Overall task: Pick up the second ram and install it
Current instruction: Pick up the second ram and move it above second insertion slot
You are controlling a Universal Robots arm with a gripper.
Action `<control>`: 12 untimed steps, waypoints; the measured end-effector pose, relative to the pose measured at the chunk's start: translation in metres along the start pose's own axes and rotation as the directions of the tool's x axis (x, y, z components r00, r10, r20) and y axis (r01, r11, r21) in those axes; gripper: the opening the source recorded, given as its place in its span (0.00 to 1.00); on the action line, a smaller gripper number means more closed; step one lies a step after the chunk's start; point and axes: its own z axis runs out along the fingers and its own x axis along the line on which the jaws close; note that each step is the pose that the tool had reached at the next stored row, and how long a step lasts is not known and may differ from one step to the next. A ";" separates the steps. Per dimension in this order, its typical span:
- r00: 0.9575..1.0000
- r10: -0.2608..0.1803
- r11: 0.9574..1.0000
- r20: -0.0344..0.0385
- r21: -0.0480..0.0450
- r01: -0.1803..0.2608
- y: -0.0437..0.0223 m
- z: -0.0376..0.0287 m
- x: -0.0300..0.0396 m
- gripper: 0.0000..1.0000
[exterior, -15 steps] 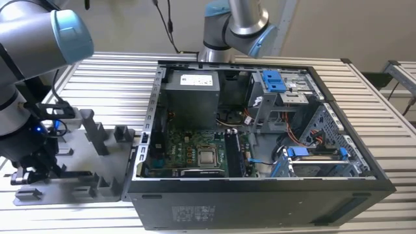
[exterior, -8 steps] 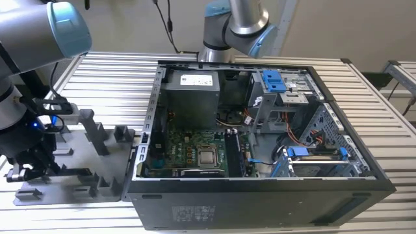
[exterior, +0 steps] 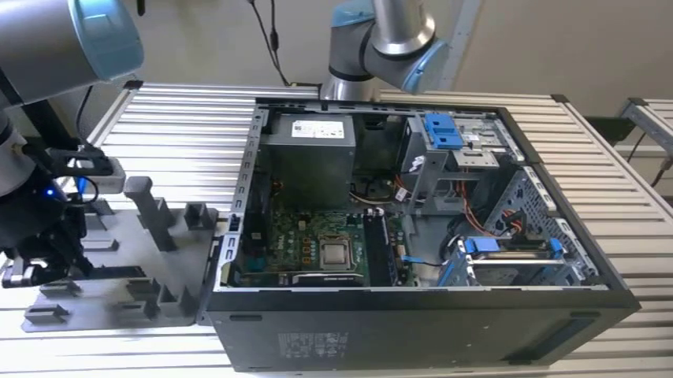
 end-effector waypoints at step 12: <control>0.999 0.042 0.999 0.004 0.001 -0.042 0.0004 -0.0149 -0.0004 0.14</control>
